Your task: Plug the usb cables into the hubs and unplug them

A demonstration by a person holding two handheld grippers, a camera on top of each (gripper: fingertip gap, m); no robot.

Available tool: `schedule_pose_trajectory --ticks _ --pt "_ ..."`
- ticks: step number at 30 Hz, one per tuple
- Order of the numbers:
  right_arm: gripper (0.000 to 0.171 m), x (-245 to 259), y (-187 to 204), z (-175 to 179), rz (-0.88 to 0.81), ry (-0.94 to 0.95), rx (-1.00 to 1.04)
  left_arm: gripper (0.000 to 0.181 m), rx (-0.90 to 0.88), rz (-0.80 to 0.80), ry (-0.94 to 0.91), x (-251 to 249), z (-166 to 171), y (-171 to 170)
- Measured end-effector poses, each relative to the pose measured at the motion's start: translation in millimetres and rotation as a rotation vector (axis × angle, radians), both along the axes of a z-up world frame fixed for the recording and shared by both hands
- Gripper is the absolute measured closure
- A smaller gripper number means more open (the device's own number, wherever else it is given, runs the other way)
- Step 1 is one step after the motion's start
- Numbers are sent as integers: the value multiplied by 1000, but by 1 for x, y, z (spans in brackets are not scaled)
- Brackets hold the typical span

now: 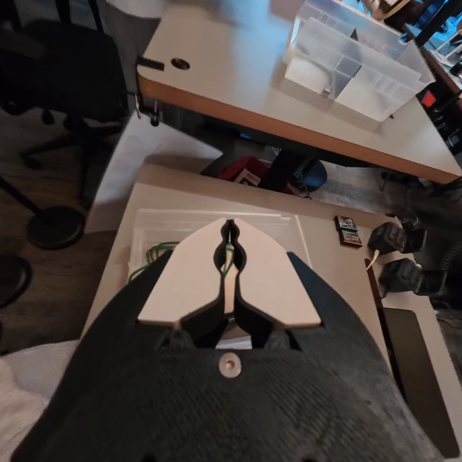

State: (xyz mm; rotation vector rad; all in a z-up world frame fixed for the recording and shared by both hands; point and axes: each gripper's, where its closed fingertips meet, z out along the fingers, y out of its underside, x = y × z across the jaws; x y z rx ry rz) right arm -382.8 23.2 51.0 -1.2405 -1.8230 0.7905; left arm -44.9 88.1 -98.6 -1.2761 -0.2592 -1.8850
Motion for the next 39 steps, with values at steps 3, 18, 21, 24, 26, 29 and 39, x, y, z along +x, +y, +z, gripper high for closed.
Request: schedule_pose_trajectory --ticks 3,18,21,24,26,29,39 --pt "171 -8 0 -25 19 -86 20 126 -2 -1 0 0 0 0" --pt "164 44 -18 -160 402 -634 88 126 -5 -11 0 2 0 0" --pt "149 67 -12 -193 447 -856 261 126 -6 -11 0 1 -1 0" --pt "138 77 -15 -207 473 -987 411 126 -8 -10 1 2 -1 0" --pt "128 81 -15 -213 481 -1067 540 126 -9 -10 1 1 -1 0" --pt "113 83 -2 -219 461 -1203 775 126 -14 -6 0 1 -2 1" --pt "158 69 15 -236 623 -1241 1021 126 -15 -13 0 1 -2 0"
